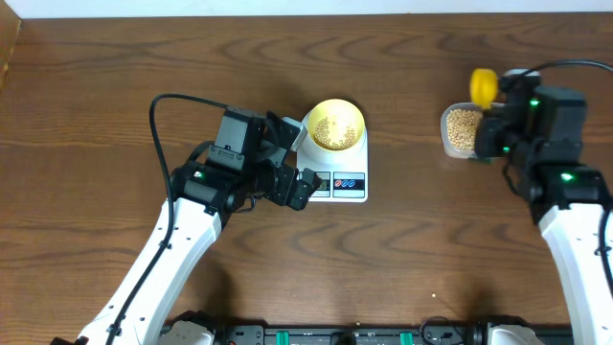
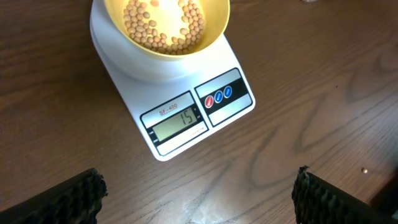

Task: Scoop item into bowl and weigh 50g on scale
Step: 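Carry the empty yellow scoop rightward back over the soybean tub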

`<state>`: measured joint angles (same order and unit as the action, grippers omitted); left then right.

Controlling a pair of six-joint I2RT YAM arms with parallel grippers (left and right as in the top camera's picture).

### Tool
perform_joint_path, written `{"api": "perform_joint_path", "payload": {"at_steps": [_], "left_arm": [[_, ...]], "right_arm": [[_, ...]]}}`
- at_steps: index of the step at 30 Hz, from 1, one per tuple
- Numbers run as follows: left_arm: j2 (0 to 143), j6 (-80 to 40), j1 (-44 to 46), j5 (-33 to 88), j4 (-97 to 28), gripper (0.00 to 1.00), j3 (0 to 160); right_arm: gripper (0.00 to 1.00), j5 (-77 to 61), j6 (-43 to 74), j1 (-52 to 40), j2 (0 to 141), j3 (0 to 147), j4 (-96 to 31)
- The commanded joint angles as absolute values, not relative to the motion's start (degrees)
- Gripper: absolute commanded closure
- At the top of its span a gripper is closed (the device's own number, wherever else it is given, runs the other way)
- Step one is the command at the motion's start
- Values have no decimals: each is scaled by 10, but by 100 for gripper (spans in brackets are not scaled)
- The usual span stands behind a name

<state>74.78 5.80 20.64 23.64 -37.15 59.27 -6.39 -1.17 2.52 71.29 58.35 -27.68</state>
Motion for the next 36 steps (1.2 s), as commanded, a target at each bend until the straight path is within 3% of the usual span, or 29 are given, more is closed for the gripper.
{"api": "perform_joint_path", "payload": {"at_steps": [1,14,28,36], "left_arm": [[749,55,207,232,-372,2,592],[749,55,207,232,-372,2,592],[749,55,207,232,-372,2,592],[749,55,207,233,-372,2,592]], "right_arm": [[99,-96,-52,63,714,584,-286],[99,-138,-130,107,833,584,-285],[99,-214,-117,152,840,584,-262],[99,-170,-61,151,840,627,-326]]}}
